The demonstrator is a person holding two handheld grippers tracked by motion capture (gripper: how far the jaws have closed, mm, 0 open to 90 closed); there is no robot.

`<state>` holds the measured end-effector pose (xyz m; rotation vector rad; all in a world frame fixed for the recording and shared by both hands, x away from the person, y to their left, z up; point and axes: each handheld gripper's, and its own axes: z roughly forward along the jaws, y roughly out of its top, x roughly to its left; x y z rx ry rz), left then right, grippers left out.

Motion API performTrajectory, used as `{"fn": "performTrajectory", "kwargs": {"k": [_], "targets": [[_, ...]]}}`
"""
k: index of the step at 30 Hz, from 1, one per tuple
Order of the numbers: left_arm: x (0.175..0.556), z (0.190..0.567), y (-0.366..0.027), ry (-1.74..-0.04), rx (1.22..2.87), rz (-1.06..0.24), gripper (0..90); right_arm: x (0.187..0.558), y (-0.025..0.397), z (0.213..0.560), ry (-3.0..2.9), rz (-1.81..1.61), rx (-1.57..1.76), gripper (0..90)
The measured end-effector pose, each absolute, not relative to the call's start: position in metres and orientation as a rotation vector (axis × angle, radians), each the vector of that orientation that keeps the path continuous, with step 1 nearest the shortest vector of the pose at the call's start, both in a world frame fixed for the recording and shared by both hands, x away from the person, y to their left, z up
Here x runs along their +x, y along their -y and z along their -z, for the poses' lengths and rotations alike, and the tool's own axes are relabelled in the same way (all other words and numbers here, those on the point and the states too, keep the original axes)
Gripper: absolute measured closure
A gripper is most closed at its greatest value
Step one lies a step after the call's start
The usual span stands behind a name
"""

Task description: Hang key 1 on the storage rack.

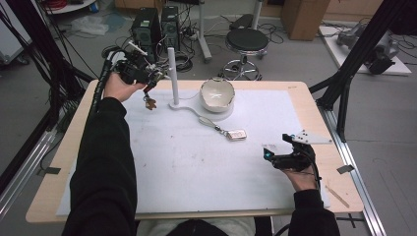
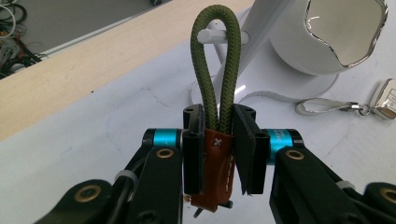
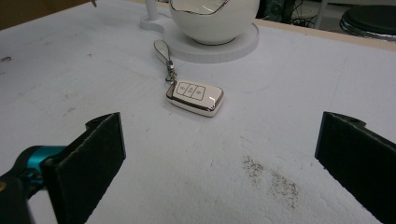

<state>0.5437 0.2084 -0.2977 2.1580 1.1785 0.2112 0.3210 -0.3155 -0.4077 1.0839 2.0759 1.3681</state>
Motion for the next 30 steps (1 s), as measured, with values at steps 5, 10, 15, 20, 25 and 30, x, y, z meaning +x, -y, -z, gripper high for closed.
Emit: {"fn": "performTrajectory", "kwargs": {"k": [5, 10, 15, 20, 25, 30], "targets": [[0.546, 0.302, -0.205, -1.178, 2.152, -0.205, 74.2, 0.321, 0.316, 0.408, -2.076, -1.365, 1.088, 0.7], [0.546, 0.307, -0.204, -1.18, 2.142, -0.214, 74.1, 0.321, 0.316, 0.408, -2.074, -1.367, 1.088, 0.7], [0.547, 0.311, -0.2, -1.173, 2.154, -0.224, 74.1, 0.321, 0.316, 0.408, -2.076, -1.363, 1.088, 0.7], [0.547, 0.318, -0.191, -1.17, 2.182, -0.252, 74.0, 0.321, 0.315, 0.408, -2.083, -1.358, 1.09, 0.7], [0.543, 0.318, -0.189, -1.115, 2.177, -0.331, 68.3, 0.321, 0.316, 0.408, -2.078, -1.361, 1.086, 0.7], [0.535, 0.315, -0.2, -1.105, 2.037, -0.394, 41.7, 0.32, 0.316, 0.408, -2.082, -1.36, 1.088, 0.7]]}}
